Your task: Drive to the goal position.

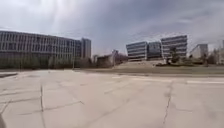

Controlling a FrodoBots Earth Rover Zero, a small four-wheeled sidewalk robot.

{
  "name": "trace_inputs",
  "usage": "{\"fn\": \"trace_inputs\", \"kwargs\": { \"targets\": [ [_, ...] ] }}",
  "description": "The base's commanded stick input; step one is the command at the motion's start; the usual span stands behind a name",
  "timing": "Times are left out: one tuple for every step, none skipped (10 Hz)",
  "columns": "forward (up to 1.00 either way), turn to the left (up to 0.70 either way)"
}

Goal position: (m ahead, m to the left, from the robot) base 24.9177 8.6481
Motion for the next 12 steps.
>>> {"fn": "trace_inputs", "kwargs": {
  "targets": [
    [0.70, 0.35],
    [0.70, 0.35],
    [0.70, 0.35],
    [0.70, 0.35],
    [0.70, 0.35],
    [0.70, 0.00],
    [0.70, 0.00],
    [0.70, 0.00],
    [0.70, 0.00],
    [0.70, 0.00],
    [0.70, 0.00],
    [0.70, 0.00]
  ]
}}
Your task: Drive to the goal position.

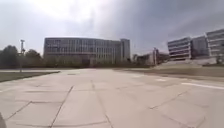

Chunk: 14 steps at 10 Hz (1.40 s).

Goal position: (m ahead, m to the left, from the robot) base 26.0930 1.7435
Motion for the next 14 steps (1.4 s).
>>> {"fn": "trace_inputs", "kwargs": {
  "targets": [
    [0.70, 0.00],
    [0.70, 0.00],
    [0.70, 0.00],
    [0.70, 0.00],
    [0.70, 0.00],
    [0.70, 0.00],
    [0.70, 0.00],
    [0.70, 0.00],
    [0.70, 0.00],
    [0.70, 0.00],
    [0.70, 0.00],
    [0.70, 0.00],
    [0.70, 0.00],
    [0.70, 0.00]
  ]
}}
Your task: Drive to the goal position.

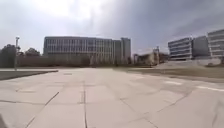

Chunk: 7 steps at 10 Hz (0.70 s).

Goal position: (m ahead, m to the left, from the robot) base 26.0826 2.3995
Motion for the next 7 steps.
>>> {"fn": "trace_inputs", "kwargs": {
  "targets": [
    [0.70, 0.00],
    [0.70, 0.00],
    [0.70, 0.00],
    [0.70, 0.00],
    [0.70, 0.00],
    [0.70, 0.00],
    [0.70, 0.00]
  ]
}}
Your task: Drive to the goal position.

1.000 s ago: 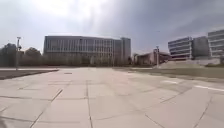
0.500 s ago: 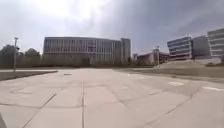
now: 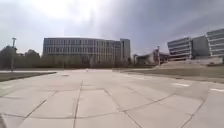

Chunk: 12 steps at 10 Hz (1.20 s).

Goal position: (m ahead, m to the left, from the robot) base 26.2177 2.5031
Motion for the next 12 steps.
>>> {"fn": "trace_inputs", "kwargs": {
  "targets": [
    [0.70, 0.00],
    [0.70, 0.00],
    [0.70, 0.00],
    [0.70, 0.00],
    [0.70, 0.00],
    [0.70, 0.00],
    [0.70, 0.00],
    [0.70, 0.00],
    [0.70, 0.00],
    [0.70, 0.00],
    [0.70, 0.00],
    [0.70, 0.00]
  ]
}}
